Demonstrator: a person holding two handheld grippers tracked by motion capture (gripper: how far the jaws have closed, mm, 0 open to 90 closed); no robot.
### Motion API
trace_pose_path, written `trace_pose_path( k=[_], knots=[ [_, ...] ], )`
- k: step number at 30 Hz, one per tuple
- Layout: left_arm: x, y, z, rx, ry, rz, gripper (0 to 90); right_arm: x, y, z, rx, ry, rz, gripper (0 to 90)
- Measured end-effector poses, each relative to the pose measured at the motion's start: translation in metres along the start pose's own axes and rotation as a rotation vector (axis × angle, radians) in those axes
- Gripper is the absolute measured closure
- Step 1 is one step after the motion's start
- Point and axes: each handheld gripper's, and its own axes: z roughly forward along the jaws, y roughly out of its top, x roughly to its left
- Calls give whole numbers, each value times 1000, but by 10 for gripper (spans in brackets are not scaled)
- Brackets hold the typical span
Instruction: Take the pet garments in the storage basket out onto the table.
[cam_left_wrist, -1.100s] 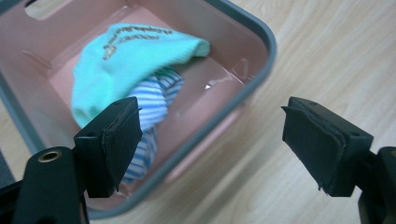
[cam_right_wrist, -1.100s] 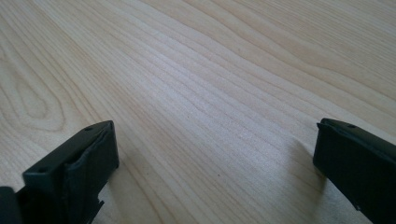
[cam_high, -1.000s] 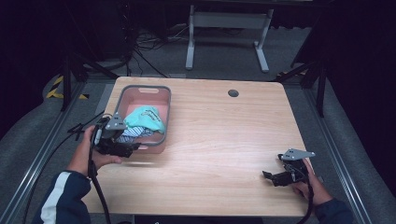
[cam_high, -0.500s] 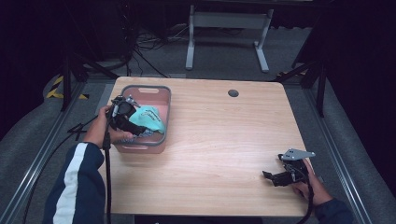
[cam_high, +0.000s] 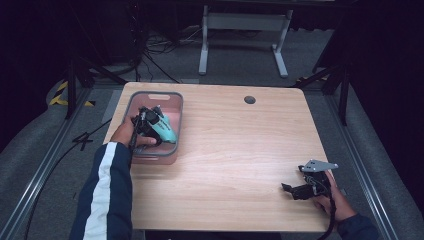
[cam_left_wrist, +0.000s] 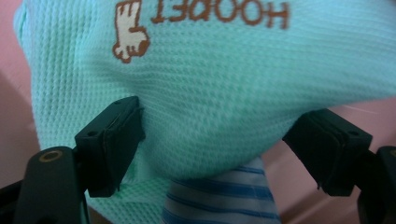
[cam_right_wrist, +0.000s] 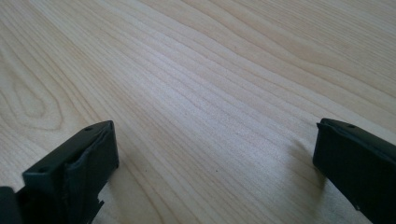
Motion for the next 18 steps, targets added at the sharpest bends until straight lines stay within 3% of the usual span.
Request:
trace_pose_path(
  k=[1, 2, 4, 6, 7, 8, 10, 11, 15, 18],
  knots=[
    [-1, 1, 4, 16, -3, -26, 215, 0, 0, 0, 0, 0, 0, 5],
    [0, 1, 6, 32, -2, -17, 217, 0, 0, 0, 0, 0, 0, 6],
    [4, 0, 7, 20, -30, -43, 215, 0, 0, 0, 0, -1, 0, 5],
    [5, -1, 6, 12, -36, -60, 315, 0, 0, 0, 0, 0, 0, 5],
    [6, -1, 3, 13, -26, -49, 315, 0, 0, 0, 1, 0, -1, 5],
    [6, -2, 1, 24, -4, -42, 491, 0, 0, 0, 1, 0, 0, 5],
    [5, -2, 1, 32, 8, -36, 520, 0, 0, 0, 1, 0, 0, 5],
    [4, -1, 0, 49, 34, -19, 593, 0, 0, 0, 1, 0, 0, 6],
    [0, -1, -1, 55, 63, -12, 653, 0, 0, 0, 1, 0, 0, 6],
    [-2, -4, -6, 25, 71, 5, 693, 0, 0, 0, 0, -1, 0, 6]
  ],
)
